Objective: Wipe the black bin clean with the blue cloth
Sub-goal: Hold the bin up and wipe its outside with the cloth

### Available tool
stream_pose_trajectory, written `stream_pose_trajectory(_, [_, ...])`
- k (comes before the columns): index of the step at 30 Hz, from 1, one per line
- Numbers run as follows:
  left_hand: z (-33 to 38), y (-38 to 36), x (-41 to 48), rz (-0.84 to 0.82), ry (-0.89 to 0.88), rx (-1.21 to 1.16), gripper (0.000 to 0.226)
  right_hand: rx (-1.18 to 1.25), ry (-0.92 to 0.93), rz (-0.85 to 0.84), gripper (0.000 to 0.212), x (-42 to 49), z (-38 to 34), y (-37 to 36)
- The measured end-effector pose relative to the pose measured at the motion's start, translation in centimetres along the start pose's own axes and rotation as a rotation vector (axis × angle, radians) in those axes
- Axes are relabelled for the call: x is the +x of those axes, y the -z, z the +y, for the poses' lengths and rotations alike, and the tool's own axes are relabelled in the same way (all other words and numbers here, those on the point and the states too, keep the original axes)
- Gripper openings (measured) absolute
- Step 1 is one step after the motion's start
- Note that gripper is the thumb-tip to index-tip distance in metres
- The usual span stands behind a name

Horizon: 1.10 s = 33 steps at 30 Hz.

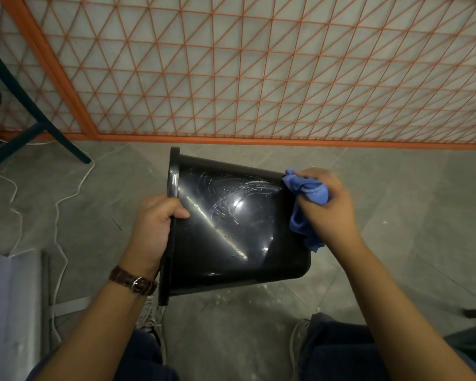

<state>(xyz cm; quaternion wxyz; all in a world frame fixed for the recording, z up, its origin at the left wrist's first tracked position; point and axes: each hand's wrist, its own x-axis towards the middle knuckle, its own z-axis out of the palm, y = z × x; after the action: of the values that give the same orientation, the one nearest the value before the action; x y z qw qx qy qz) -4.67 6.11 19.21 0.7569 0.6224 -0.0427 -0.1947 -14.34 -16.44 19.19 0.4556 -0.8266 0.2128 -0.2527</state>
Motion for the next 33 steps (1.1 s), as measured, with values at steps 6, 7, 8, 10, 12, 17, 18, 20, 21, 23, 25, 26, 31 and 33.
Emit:
stream_pose_trajectory(6, [-0.4,-0.7,0.3,0.069,-0.067,-0.021,0.035,0.044,0.189,-0.181,0.028,-1.2,-0.2,-1.9])
stream_pose_trajectory(7, [-0.4,-0.6,0.5,0.064,-0.057,-0.024,0.032,0.058,0.146,-0.179,0.027,-1.1,-0.3,-1.6])
stream_pose_trajectory(8, [-0.5,-0.4,0.6,0.058,-0.053,-0.015,0.024,0.060,0.081,-0.148,0.024,-0.8,-0.3,-1.3])
stream_pose_trajectory(10, [-0.5,0.0,0.7,0.043,-0.052,0.024,0.010,-0.025,-0.058,-0.040,0.014,-0.1,-0.2,-0.6])
stream_pose_trajectory(12, [-0.6,0.0,0.6,-0.002,-0.035,0.034,0.017,-0.051,-0.177,0.052,0.006,0.3,0.5,-0.1])
stream_pose_trajectory(17, [-0.6,-1.5,-0.3,0.011,-0.118,0.057,0.030,-0.091,0.148,-0.090,0.034,-1.0,0.7,-1.5])
stream_pose_trajectory(18, [-0.6,-1.8,-0.5,0.022,-0.132,0.076,0.037,-0.067,0.195,-0.137,0.037,-1.3,0.5,-1.9])
stream_pose_trajectory(20, [-0.7,-1.9,-0.5,0.047,-0.126,0.069,0.039,0.007,0.173,-0.171,0.034,-1.3,0.2,-2.3])
stream_pose_trajectory(21, [-0.6,-1.9,-0.5,0.053,-0.119,0.054,0.037,0.045,0.118,-0.151,0.028,-1.2,0.0,-2.2])
stream_pose_trajectory(23, [-0.6,-2.2,-0.5,0.053,-0.090,0.039,0.043,0.046,-0.014,-0.051,0.021,-0.7,0.0,-1.6])
stream_pose_trajectory(25, [-0.8,-2.5,-0.8,0.047,-0.053,-0.007,0.049,-0.066,-0.080,0.046,0.015,-0.2,0.6,-1.1])
stream_pose_trajectory(26, [-0.9,-2.6,-0.8,0.029,-0.039,-0.020,0.039,-0.113,-0.079,0.054,0.015,-0.1,0.8,-1.0])
stream_pose_trajectory(31, [-0.9,-2.4,-0.8,0.081,0.004,-0.038,0.018,-0.031,0.121,-0.171,0.030,-1.4,0.5,-2.4])
stream_pose_trajectory(33, [-1.0,-2.3,-0.6,0.120,0.020,-0.078,0.012,0.021,0.112,-0.248,0.027,-1.8,0.0,-2.6])
